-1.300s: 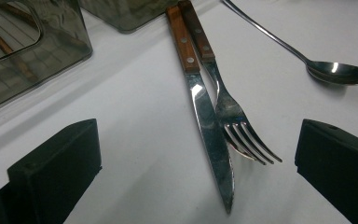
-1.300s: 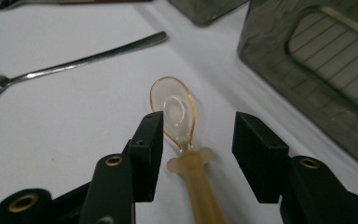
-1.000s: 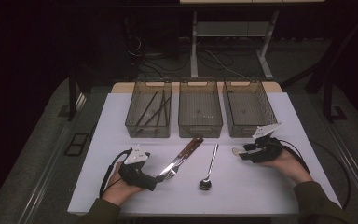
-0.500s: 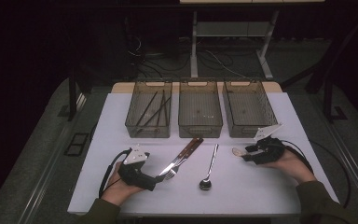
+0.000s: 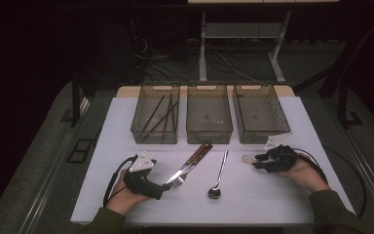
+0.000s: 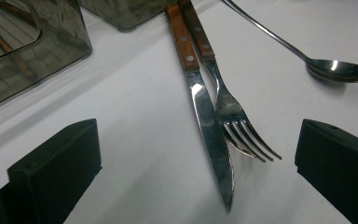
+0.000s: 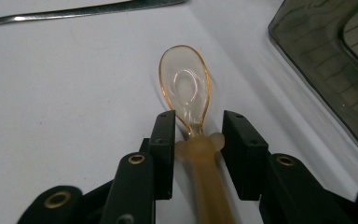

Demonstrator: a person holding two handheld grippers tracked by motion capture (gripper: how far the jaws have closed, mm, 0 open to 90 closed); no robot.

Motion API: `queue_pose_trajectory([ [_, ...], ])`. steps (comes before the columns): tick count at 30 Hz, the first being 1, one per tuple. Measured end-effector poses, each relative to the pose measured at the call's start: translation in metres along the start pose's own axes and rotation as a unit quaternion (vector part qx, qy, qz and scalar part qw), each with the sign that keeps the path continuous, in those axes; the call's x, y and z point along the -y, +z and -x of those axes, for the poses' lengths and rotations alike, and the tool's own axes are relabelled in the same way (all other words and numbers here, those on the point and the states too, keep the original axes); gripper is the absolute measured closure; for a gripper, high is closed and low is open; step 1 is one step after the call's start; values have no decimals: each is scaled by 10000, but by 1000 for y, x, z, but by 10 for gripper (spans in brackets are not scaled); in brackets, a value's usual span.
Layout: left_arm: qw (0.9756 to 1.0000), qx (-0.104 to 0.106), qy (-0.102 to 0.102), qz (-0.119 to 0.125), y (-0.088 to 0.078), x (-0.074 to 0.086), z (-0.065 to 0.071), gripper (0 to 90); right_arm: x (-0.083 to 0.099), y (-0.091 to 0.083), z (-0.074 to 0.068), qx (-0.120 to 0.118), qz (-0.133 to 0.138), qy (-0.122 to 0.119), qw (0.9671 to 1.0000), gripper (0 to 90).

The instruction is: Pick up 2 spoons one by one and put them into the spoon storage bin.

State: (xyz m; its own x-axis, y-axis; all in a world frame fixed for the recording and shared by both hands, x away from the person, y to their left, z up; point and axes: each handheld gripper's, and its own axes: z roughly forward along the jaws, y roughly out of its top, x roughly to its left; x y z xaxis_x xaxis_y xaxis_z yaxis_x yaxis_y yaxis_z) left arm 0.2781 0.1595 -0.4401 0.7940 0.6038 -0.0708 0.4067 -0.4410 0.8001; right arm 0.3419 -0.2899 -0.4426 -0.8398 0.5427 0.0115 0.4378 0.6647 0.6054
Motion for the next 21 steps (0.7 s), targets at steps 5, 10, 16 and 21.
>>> queue_pose_trajectory([
  [5, 10000, 7, -11, -7, 0, 0, 0, 0, 1, -1, 4, -77, 38, 100, 9999, 654],
  [10, 10000, 18, 3, -4, 0, 0, 0, 0, 2, -5, 7, -106, 166, 215, 9996, 654],
  [16, 10000, 23, -15, -4, 0, 0, 1, 0, 0, -14, 11, -127, 429, 385, 9983, 654],
  [21, 10000, 29, -8, -2, 0, 0, 1, 0, 0, -16, 12, -214, 509, 507, 9972, 656],
])
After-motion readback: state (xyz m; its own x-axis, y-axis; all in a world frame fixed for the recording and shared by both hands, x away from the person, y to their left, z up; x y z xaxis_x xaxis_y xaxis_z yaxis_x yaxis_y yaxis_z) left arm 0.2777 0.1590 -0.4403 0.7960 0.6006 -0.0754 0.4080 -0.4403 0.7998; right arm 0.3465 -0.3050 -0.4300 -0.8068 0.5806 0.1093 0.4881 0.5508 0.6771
